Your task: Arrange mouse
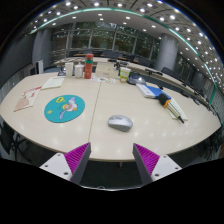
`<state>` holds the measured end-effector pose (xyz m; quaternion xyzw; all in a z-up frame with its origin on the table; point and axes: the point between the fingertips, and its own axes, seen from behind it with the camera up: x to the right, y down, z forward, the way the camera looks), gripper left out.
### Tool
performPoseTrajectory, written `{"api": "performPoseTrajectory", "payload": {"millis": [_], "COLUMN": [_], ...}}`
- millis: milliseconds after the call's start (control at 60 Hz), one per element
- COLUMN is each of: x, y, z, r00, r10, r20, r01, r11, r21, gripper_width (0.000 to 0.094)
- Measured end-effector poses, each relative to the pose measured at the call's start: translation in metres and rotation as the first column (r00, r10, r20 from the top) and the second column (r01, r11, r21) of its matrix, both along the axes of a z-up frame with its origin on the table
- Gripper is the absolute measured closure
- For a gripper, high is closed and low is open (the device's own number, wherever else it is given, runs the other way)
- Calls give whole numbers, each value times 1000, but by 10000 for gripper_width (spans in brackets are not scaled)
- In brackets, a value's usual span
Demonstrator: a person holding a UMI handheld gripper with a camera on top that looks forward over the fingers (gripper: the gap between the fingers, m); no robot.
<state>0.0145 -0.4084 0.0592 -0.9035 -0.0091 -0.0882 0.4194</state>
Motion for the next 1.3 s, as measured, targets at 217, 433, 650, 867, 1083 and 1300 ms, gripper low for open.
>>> {"api": "performPoseTrajectory", "payload": {"millis": [217, 433, 650, 867, 1083, 1300], "x": [67, 81, 81, 79, 78, 73], "y": [83, 134, 176, 200, 203, 199], "z": [-50, -67, -71, -72, -71, -42], "r00": [1000, 998, 993, 985, 987, 995], "r10": [-19, 33, 80, 110, 120, 44], "r20": [-15, -55, -88, -133, -105, -92], "r01": [19, -34, -79, -105, -115, -38], "r11": [1000, 999, 997, 993, 992, 997], "r21": [-14, -11, 11, 44, 47, 67], "gripper_width": [77, 81, 85, 304, 515, 564]}}
